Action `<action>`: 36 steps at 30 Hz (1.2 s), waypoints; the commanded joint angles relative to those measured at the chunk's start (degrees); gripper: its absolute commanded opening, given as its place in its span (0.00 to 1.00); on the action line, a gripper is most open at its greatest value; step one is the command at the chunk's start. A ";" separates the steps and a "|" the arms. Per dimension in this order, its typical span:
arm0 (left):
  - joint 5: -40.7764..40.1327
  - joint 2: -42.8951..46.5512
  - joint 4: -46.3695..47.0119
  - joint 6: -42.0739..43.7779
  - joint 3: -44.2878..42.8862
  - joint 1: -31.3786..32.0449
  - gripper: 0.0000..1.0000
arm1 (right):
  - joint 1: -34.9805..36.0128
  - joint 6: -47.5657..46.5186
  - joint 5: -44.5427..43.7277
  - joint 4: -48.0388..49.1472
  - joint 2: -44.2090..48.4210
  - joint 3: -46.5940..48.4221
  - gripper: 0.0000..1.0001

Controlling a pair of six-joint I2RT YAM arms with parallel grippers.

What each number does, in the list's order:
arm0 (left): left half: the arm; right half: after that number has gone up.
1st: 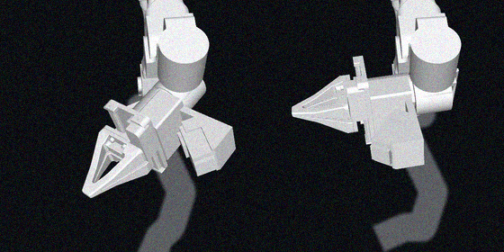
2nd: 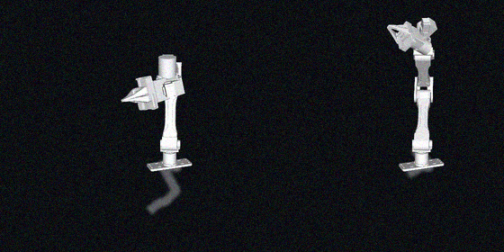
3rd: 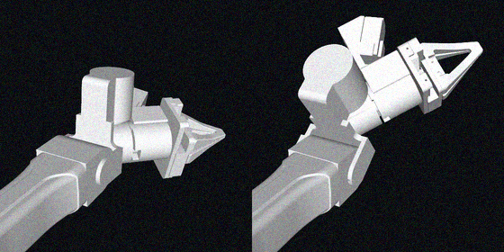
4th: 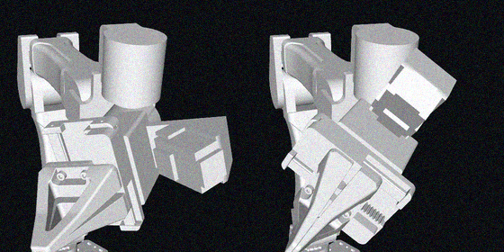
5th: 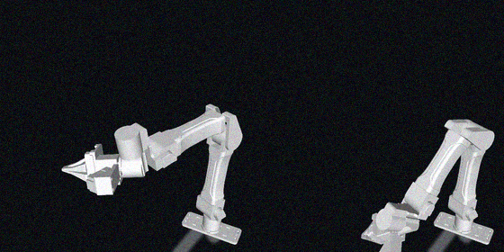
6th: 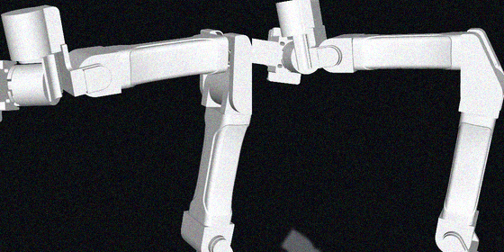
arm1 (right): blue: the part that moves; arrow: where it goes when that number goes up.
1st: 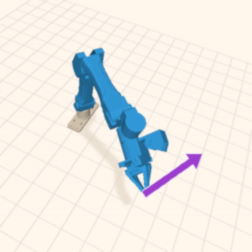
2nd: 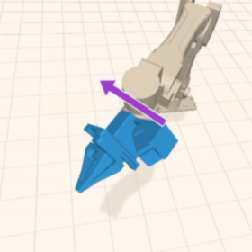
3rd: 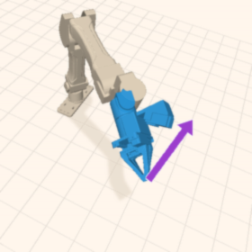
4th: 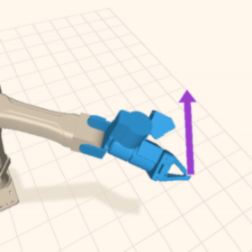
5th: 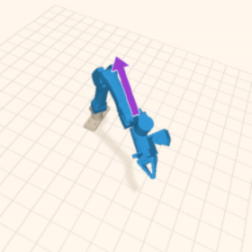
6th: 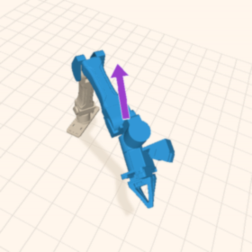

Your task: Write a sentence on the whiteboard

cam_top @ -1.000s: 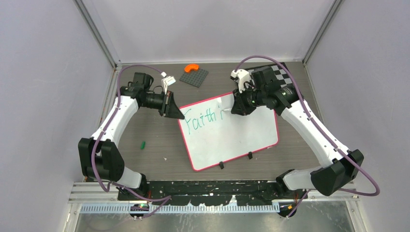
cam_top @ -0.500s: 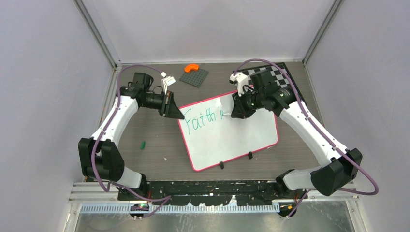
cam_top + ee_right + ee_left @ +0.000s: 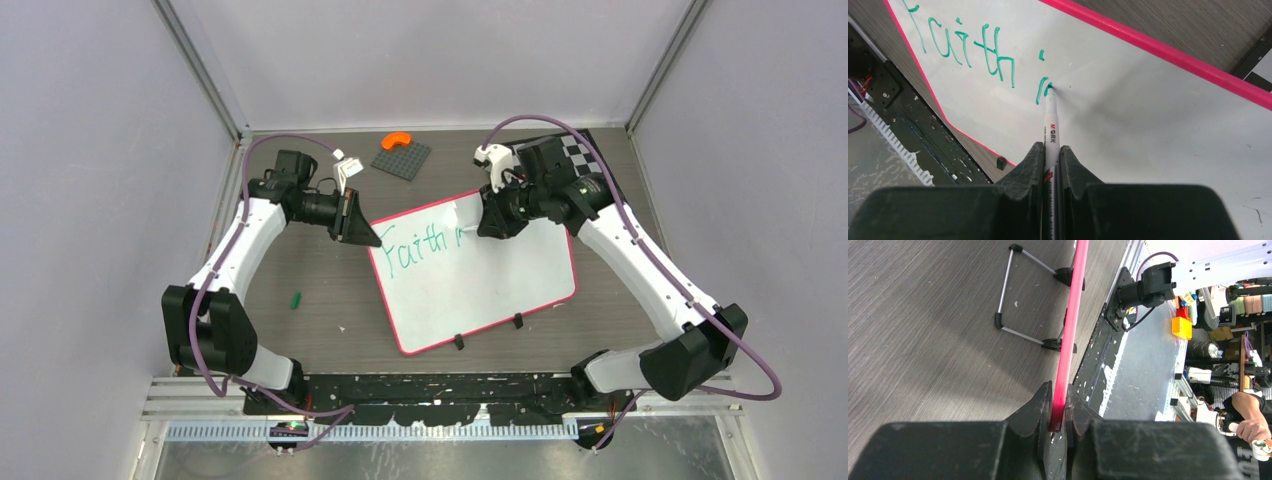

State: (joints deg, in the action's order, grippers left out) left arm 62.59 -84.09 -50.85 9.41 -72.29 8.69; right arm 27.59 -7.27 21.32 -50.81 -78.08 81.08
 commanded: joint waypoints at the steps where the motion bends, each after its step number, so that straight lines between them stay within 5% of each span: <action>1: -0.53 0.51 0.18 -0.20 -1.36 0.32 0.00 | -1.19 -1.29 -3.14 2.85 -0.44 2.76 0.00; 19: -0.58 0.17 0.14 -0.06 -1.42 0.28 0.00 | -2.89 -1.47 0.11 0.81 2.96 -4.38 0.00; 36: -0.57 0.33 0.05 0.04 -1.68 0.37 0.00 | -6.48 -3.34 2.16 -4.06 2.82 5.27 0.00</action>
State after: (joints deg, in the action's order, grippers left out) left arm 62.63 -84.09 -50.96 9.61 -72.31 8.80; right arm 23.53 -8.51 24.64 -54.89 -75.83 85.21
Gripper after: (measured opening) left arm 0.118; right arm 0.176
